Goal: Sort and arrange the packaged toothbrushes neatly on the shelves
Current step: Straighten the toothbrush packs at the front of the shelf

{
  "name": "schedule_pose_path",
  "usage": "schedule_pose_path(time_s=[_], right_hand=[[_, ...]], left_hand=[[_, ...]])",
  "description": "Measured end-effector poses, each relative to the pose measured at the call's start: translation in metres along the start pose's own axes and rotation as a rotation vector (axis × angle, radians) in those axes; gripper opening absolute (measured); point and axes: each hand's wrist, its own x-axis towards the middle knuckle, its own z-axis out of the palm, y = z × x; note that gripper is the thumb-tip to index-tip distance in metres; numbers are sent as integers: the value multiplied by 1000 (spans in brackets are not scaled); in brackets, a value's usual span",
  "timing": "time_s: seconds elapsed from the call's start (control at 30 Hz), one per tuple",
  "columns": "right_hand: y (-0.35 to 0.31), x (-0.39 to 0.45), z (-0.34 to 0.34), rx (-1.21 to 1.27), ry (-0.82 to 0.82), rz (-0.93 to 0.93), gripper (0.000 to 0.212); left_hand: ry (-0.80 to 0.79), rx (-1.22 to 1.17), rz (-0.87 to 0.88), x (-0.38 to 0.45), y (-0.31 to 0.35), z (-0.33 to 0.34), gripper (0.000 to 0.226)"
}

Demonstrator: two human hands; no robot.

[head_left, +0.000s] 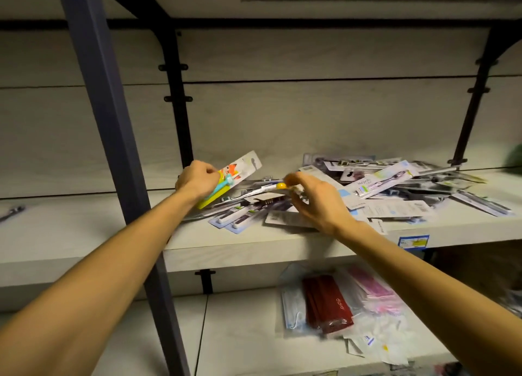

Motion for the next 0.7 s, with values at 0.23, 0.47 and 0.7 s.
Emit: schedule_pose_path(time_s=[0.23,0.47,0.7], right_hand=[[-15,1,-15,-30,183,-131,32],[-35,-20,-33,-166,353,-175,30],[-76,-43,-56,-359,259,-249,69]], left_hand=[[11,-325,-43,-15,7,0,20],[-45,-560,-79,-54,15,-17,16],[-228,-622,0,-100,18,-58,13]])
